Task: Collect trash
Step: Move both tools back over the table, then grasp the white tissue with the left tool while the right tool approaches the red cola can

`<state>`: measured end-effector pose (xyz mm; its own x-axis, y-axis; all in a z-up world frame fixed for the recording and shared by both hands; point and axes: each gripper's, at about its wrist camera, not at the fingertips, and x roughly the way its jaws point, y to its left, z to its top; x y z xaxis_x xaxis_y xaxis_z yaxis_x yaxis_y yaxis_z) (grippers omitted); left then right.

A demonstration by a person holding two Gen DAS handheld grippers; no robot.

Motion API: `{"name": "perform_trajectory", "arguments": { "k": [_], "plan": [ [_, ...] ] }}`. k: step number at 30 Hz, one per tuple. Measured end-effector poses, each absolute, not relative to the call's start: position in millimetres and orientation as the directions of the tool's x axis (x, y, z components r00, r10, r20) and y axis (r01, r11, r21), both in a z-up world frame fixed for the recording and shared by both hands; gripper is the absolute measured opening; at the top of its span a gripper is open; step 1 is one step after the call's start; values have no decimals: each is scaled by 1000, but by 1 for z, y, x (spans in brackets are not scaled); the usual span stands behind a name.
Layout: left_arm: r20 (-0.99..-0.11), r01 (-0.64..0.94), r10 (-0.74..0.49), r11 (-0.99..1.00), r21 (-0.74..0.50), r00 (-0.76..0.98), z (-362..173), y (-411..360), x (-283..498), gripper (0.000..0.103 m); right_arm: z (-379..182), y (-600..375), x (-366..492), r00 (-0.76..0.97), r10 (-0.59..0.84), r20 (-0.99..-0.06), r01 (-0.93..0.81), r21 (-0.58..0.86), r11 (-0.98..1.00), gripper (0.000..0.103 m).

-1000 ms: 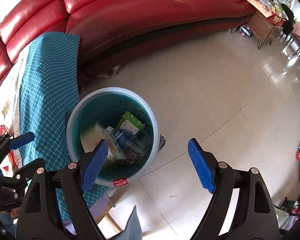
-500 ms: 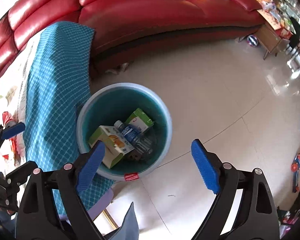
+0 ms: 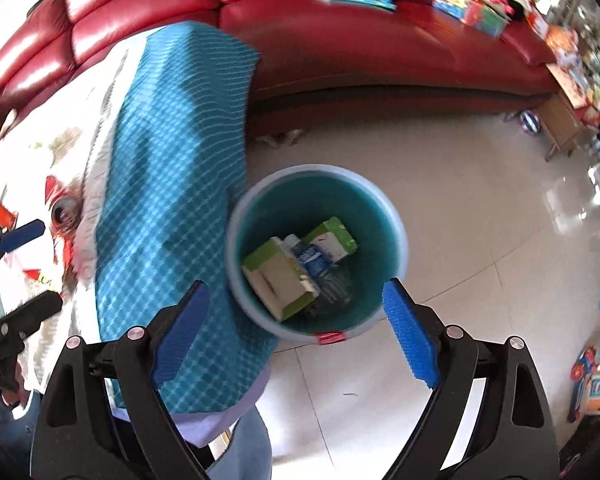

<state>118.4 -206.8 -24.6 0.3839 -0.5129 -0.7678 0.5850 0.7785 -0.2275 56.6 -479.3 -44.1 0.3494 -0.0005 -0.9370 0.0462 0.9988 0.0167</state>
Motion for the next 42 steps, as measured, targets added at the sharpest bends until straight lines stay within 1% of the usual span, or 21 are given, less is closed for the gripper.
{"name": "perform_trajectory", "arguments": {
  "k": [8, 12, 18, 22, 28, 33, 38, 41, 42],
  "plan": [
    [-770, 472, -459, 850, -234, 444, -32, -111, 113, 99, -48, -401, 67, 330, 35, -943, -93, 5, 996, 84],
    [-794, 401, -404, 889, -222, 455, -46, -64, 115, 99, -58, -363, 75, 302, 53, -952, -162, 4, 987, 84],
    [-816, 319, -358, 920, -226, 453, -63, -19, 128, 99, -69, -330, 87, 271, 74, -960, -209, 16, 978, 84],
    [-830, 317, -330, 928, -198, 449, -71, -15, 141, 99, -77, -320, 95, 251, 85, -964, -216, 30, 976, 84],
    [-858, 354, -289, 925, -136, 425, -89, -34, 164, 99, -90, -320, 108, 221, 91, -971, -202, 46, 978, 84],
    [-865, 361, -280, 924, -125, 417, -100, -38, 177, 99, -103, -322, 119, 194, 99, -976, -181, 63, 981, 84],
    [-870, 385, -221, 922, -39, 441, -108, -48, 171, 92, -111, -317, 129, 181, 98, -979, -186, 63, 980, 84],
    [-863, 373, -206, 928, -22, 462, -109, -48, 170, 83, -112, -316, 131, 179, 105, -978, -186, 71, 980, 84],
    [-860, 365, -199, 931, -16, 470, -109, -46, 170, 78, -113, -315, 131, 179, 106, -978, -187, 71, 980, 84]
  ]
}}
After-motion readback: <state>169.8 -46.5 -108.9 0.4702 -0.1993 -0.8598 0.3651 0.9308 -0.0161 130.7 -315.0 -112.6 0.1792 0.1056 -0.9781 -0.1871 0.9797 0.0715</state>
